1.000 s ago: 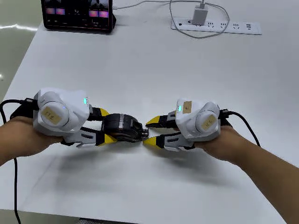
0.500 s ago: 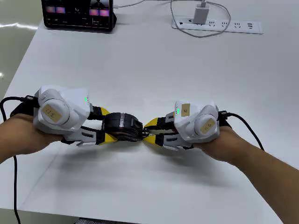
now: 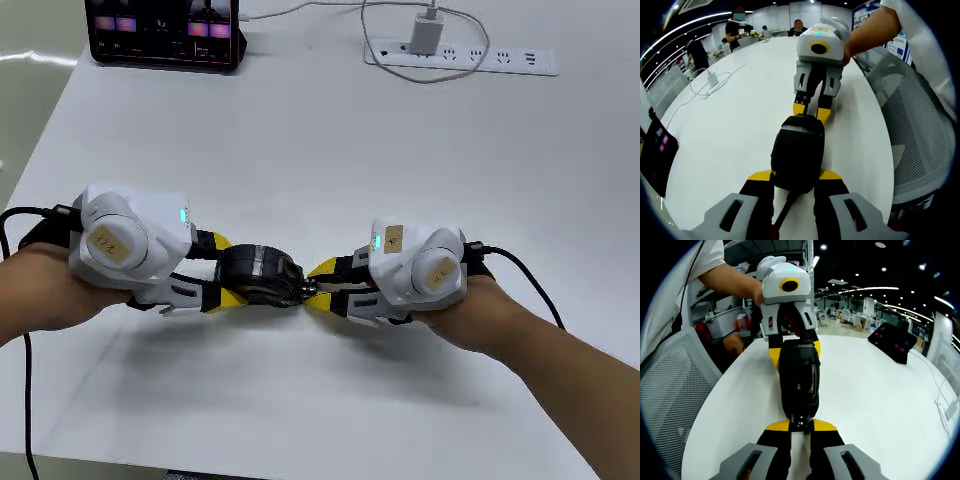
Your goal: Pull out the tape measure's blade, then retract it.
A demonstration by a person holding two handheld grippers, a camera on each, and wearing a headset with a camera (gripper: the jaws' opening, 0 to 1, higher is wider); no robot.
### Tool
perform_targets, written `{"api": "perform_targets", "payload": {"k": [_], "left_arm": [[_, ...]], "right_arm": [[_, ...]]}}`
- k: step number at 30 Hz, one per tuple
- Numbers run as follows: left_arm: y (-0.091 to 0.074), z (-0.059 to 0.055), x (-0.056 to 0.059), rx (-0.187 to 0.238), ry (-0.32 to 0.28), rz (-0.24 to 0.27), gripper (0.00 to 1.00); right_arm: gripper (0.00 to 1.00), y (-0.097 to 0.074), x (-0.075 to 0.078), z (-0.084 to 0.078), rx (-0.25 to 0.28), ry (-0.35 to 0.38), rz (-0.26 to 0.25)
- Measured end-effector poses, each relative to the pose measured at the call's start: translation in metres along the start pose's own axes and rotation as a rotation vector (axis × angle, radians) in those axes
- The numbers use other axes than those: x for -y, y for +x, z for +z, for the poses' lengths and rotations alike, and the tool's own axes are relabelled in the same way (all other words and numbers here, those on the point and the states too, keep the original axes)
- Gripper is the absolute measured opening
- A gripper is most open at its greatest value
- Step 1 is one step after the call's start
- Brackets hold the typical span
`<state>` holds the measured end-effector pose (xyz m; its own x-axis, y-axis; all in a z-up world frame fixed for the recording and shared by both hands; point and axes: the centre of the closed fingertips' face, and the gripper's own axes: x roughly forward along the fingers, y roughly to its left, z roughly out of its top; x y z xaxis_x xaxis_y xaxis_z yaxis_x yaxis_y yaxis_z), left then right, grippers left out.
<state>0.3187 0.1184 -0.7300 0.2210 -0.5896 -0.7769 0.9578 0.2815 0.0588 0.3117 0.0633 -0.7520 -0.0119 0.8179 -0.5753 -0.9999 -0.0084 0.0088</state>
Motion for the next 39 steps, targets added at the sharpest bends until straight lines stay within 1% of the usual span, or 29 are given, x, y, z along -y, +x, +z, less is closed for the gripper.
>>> {"api": "perform_targets", "payload": {"k": [2,6,14,17,18,25,33,39], "left_arm": [[-0.001,0.0,0.0,0.003,-0.001,-0.003,0.24],[0.0,-0.001,0.0,-0.005,-0.009,-0.003,0.24],[0.0,-0.001,-0.001,-0.004,-0.011,-0.002,0.24],[0.0,-0.001,-0.002,-0.002,-0.011,-0.001,0.24],[0.0,-0.001,-0.001,-0.002,-0.015,-0.001,0.24],[-0.001,-0.001,-0.001,-0.003,-0.016,0.0,0.24],[-0.001,-0.002,-0.001,-0.007,-0.029,0.002,0.25],[0.0,-0.003,-0.002,-0.007,-0.03,0.001,0.25]], "right_arm": [[0.1,0.0,-0.002,0.0,-0.001,-0.001,0.002],[0.1,0.0,-0.001,0.0,-0.006,-0.006,0.0],[0.1,-0.001,-0.001,-0.001,-0.004,-0.006,-0.006],[0.1,-0.005,0.0,-0.003,-0.012,-0.024,-0.004],[0.1,-0.007,0.0,-0.003,-0.008,-0.003,0.001],[0.09,-0.007,0.0,-0.004,-0.013,-0.014,-0.001],[0.09,-0.02,0.0,-0.01,-0.022,-0.014,-0.009],[0.09,-0.026,0.0,-0.014,-0.03,-0.016,-0.013]]}}
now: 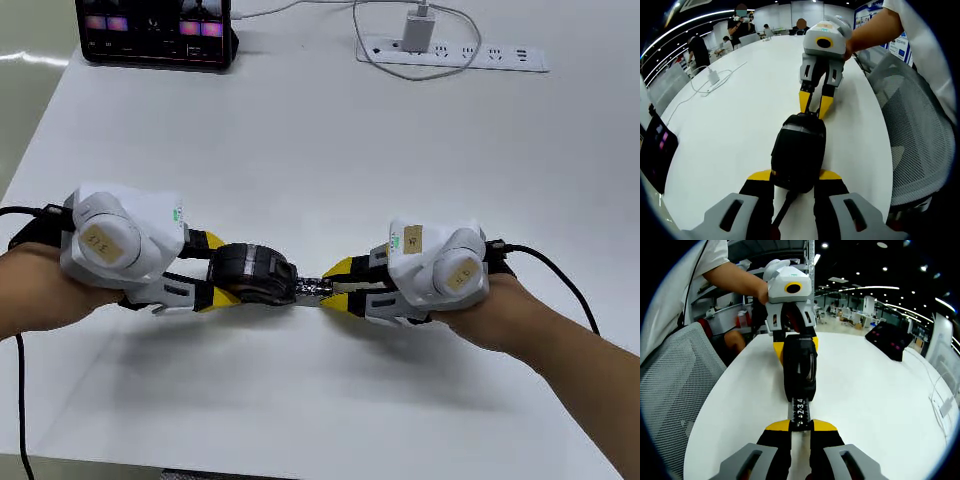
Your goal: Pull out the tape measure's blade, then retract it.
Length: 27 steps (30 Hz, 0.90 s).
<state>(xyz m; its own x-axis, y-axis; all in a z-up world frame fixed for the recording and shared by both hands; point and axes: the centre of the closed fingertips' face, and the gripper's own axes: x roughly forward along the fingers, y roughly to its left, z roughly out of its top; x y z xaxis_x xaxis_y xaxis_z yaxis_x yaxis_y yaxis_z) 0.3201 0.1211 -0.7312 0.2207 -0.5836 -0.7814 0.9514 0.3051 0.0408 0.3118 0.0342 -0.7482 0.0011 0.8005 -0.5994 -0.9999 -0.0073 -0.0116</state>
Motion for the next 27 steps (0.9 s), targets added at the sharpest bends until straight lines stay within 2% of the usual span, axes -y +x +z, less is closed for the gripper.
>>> {"api": "perform_targets", "payload": {"k": [27], "left_arm": [[-0.001,0.001,0.0,-0.008,-0.005,0.008,0.25]], "right_arm": [[0.09,-0.032,-0.001,-0.022,-0.045,0.006,-0.002]]}}
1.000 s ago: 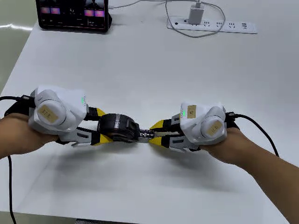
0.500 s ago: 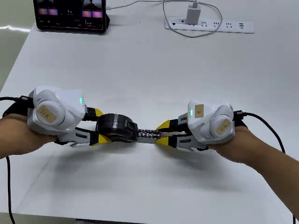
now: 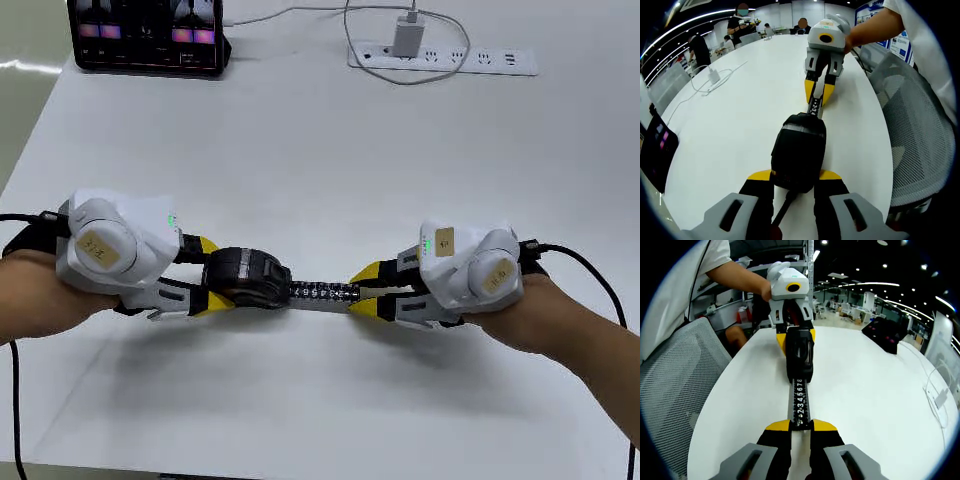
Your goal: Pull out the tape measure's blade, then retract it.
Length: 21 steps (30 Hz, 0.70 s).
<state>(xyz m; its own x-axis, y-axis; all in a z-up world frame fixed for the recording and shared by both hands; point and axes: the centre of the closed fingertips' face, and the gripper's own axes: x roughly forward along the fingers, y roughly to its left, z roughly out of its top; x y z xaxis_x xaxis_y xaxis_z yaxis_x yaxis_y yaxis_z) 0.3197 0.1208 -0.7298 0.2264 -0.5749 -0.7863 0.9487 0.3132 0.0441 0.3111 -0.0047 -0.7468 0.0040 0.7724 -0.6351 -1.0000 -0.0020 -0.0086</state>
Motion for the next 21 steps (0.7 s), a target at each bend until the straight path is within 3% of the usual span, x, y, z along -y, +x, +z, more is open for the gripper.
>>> {"api": "perform_targets", "payload": {"k": [21], "left_arm": [[0.0,0.0,0.001,-0.005,0.001,0.002,0.25]], "right_arm": [[0.09,-0.023,0.001,-0.021,-0.031,0.013,-0.02]]}}
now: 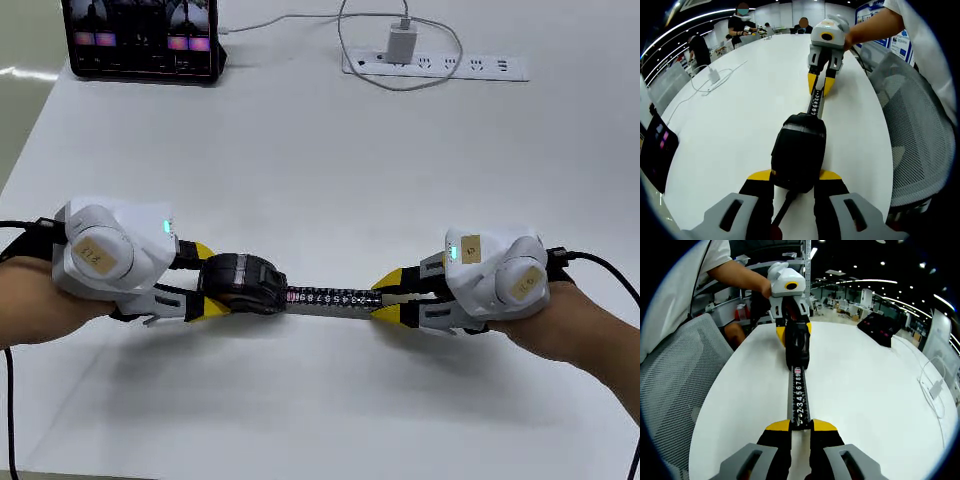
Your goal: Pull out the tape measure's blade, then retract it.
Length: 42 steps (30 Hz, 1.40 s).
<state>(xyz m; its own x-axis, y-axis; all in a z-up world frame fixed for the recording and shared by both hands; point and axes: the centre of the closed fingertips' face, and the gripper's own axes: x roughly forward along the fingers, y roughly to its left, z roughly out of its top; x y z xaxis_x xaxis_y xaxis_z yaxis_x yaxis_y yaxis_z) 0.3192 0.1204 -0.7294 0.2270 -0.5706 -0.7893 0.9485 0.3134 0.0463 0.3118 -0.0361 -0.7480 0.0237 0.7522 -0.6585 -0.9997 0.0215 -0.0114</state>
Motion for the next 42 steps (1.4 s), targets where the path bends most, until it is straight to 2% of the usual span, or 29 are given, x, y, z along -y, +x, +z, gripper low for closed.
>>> {"api": "perform_targets", "payload": {"k": [42], "left_arm": [[0.001,0.0,0.0,-0.024,-0.008,0.017,0.25]], "right_arm": [[0.09,-0.039,0.004,-0.04,-0.068,-0.004,-0.002]]}}
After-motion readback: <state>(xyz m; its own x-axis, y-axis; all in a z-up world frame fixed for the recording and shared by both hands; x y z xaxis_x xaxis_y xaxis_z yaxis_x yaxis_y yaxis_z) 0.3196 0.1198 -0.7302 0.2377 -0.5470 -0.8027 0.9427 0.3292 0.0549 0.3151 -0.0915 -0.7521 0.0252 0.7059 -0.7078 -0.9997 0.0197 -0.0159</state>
